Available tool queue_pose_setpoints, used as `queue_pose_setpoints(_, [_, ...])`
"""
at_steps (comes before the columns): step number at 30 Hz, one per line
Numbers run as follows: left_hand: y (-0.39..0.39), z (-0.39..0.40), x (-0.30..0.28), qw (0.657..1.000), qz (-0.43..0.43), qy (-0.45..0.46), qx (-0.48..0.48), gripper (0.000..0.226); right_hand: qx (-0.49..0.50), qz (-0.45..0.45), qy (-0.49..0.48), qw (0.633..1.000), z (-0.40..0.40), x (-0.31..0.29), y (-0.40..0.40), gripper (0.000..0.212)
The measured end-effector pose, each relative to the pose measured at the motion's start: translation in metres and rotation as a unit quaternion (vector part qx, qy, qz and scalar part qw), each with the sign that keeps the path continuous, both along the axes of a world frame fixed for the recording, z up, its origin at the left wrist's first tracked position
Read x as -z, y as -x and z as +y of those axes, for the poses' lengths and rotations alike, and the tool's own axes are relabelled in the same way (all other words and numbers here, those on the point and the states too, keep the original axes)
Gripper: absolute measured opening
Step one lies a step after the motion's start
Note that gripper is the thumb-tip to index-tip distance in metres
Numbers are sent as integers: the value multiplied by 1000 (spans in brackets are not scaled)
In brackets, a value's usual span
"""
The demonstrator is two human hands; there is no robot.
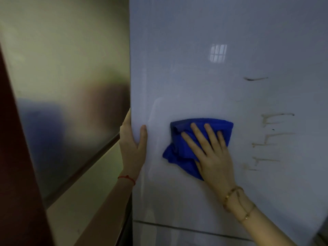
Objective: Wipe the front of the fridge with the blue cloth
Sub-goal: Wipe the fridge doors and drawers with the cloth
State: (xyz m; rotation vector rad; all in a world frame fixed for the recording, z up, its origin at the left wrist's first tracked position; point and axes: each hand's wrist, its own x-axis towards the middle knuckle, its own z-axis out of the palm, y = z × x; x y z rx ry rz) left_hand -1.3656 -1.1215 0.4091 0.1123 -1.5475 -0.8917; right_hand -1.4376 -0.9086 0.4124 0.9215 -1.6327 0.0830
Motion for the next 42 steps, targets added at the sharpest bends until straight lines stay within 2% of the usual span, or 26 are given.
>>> queue_pose_setpoints(4, [-1,1,-1,1000,0,-5,6,57,-12,-56,187,981,-10,-84,-1,55])
queue_pose_setpoints(6, [-1,1,-2,1000,-3,-5,12,59,-21,-60,234,970,-31,-123,-5,49])
queue_pose_setpoints(8, [-2,2,-6,1000,1,-5,15,62,-33,-31,165,985,-50,-122,-12,51])
queue_pose_setpoints(11, [-2,3,-17,1000,23,2,10,65,-29,-4,24,999,-45,-64,-12,54])
queue_pose_setpoints(13, [-2,4,-24,999,32,1,10,67,-4,-7,20,1000,-15,-44,-5,56])
queue_pose_setpoints(15, [-1,6,-32,999,37,8,4,69,3,-28,76,997,11,-58,2,61])
queue_pose_setpoints(17, [1,8,-39,999,43,10,-9,71,-6,-59,185,981,20,-97,5,62])
queue_pose_setpoints(19, [4,12,-43,998,51,3,-25,74,-16,-74,275,958,12,-141,6,57])
queue_pose_setpoints(20, [5,14,-44,998,53,-5,-30,75,-13,-70,285,956,4,-154,4,54])
queue_pose_setpoints(22, [7,17,-44,998,47,-18,-32,78,-20,-45,229,972,-10,-150,1,52])
queue_pose_setpoints(25, [7,18,-43,998,43,-7,-36,79,-22,-28,76,996,-4,-84,1,53])
queue_pose_setpoints(27, [8,17,-42,998,45,-3,-47,79,1,-32,36,999,25,-54,6,54])
queue_pose_setpoints(29, [9,19,-43,997,47,0,-65,78,8,-63,85,994,52,-65,14,59])
queue_pose_setpoints(32, [11,20,-44,995,46,-2,-86,78,-11,-87,231,969,53,-131,17,56])
queue_pose_setpoints(34, [12,19,-43,995,45,2,-87,78,-10,-70,257,964,34,-159,14,53])
queue_pose_setpoints(36, [12,19,-41,996,46,6,-81,78,-20,-48,196,979,16,-142,9,55])
queue_pose_setpoints(40, [11,18,-41,997,44,11,-69,80,9,-16,-18,1000,12,-13,2,64])
queue_pose_setpoints(42, [10,18,-41,997,41,17,-65,80,31,7,-78,996,24,13,4,66])
